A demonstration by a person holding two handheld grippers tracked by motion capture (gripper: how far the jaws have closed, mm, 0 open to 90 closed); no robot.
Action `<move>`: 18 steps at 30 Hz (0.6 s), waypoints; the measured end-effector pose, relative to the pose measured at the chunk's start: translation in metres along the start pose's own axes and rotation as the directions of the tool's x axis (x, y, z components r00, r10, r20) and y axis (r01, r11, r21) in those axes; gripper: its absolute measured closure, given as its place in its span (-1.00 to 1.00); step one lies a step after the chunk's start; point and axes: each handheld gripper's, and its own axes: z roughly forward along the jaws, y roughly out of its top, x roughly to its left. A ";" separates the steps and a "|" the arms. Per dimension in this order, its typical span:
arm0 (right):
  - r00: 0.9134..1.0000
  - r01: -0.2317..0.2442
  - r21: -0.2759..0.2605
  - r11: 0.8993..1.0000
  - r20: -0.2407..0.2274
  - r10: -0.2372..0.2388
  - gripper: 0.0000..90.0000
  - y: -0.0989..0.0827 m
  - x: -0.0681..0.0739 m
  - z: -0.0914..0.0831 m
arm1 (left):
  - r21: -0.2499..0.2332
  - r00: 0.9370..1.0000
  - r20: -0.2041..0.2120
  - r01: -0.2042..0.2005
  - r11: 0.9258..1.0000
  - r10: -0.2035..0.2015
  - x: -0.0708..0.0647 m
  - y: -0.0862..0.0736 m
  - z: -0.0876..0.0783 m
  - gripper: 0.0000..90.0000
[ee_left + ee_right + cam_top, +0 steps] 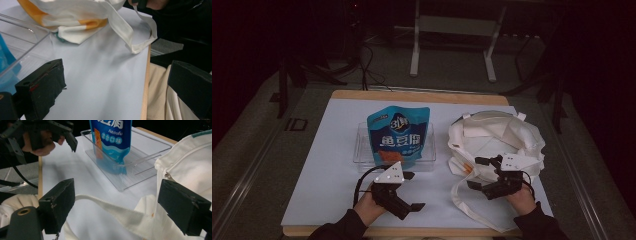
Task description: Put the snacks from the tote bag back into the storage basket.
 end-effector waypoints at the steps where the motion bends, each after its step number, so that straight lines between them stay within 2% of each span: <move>1: 1.000 0.002 0.006 1.000 0.002 -0.002 -0.68 -0.001 0.001 -0.001 | -0.001 1.000 0.002 0.000 1.000 0.000 0.000 -0.001 0.001 -0.97; 9: 0.998 0.060 0.039 0.997 0.033 -0.061 -0.68 -0.010 0.012 -0.002 | 0.006 1.000 0.002 -0.014 1.000 0.014 -0.002 -0.004 0.004 -0.97; 18: 0.998 0.057 0.034 0.998 0.039 -0.059 -0.68 -0.012 0.009 -0.005 | 0.002 1.000 0.002 -0.009 1.000 0.009 -0.002 -0.007 0.006 -0.97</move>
